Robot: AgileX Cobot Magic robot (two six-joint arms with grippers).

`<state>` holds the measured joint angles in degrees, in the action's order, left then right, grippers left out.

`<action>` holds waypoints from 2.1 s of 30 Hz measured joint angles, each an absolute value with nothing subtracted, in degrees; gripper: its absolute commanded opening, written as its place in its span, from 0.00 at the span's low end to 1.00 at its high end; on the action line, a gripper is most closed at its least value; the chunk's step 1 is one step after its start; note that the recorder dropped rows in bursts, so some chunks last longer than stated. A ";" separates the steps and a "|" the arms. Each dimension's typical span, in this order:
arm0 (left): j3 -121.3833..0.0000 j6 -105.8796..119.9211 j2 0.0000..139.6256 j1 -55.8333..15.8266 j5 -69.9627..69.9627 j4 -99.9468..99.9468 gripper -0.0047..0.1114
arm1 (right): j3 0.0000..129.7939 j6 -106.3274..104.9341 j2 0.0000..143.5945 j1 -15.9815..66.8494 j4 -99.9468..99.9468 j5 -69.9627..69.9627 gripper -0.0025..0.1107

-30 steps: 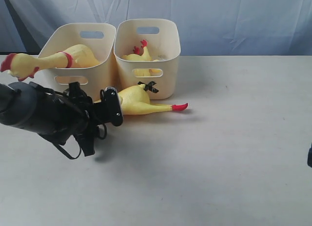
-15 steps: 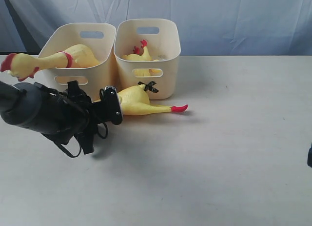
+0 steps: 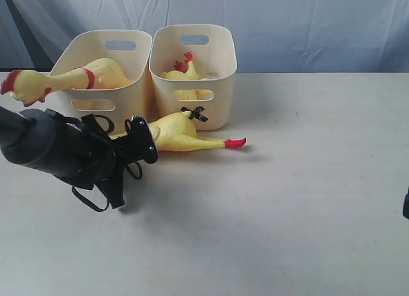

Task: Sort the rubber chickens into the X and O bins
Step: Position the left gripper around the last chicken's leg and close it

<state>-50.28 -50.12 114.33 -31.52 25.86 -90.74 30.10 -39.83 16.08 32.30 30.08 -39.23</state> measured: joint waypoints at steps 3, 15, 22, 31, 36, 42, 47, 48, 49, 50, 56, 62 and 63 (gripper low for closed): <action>-50.28 -49.33 113.10 -31.52 27.07 -89.16 0.31 | 30.10 -39.83 16.08 32.30 30.08 -39.23 0.02; -50.28 -48.18 108.21 -31.52 19.58 -89.24 0.50 | 30.10 -39.83 16.08 32.30 30.08 -39.23 0.02; -50.28 -48.14 108.21 -31.52 18.45 -96.23 0.50 | 30.10 -39.83 16.08 32.30 30.08 -39.23 0.02; -50.28 -47.53 108.56 -31.52 18.21 -99.37 0.50 | 30.10 -39.83 16.08 32.30 30.08 -39.23 0.02; -50.28 -47.32 110.62 -31.52 18.25 -99.73 0.50 | 30.10 -39.83 16.08 32.30 30.08 -39.23 0.02; -50.28 -47.32 111.15 -31.52 21.72 -99.87 0.50 | 30.10 -39.83 16.08 32.30 30.08 -39.13 0.02; -51.18 -47.32 111.41 -31.52 21.54 -99.87 0.50 | 30.10 -39.83 16.08 32.30 30.08 -38.66 0.02; -51.46 -47.32 111.60 -31.52 21.54 -99.87 0.50 | 30.10 -39.83 16.08 32.30 30.08 -38.57 0.02; -51.95 -47.32 111.86 -31.52 21.54 -99.87 0.50 | 30.10 -39.83 16.08 32.30 30.08 -38.42 0.02; -52.23 -47.32 112.15 -31.52 21.54 -99.87 0.50 | 30.10 -39.83 16.08 32.30 30.08 -38.42 0.02; -53.64 -47.32 113.33 -31.52 21.54 -99.98 0.50 | 30.10 -39.83 16.08 32.30 30.08 -38.42 0.02; -54.36 -47.32 114.17 -31.52 22.62 -100.21 0.44 | 30.10 -39.83 16.08 32.30 30.08 -38.42 0.02; -54.46 -47.32 114.17 -31.52 22.75 -100.21 0.40 | 30.10 -39.83 16.08 32.30 30.08 -38.42 0.02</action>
<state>-54.46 -47.32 114.17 -31.52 22.75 -100.21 30.10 -39.83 16.08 32.30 30.08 -38.42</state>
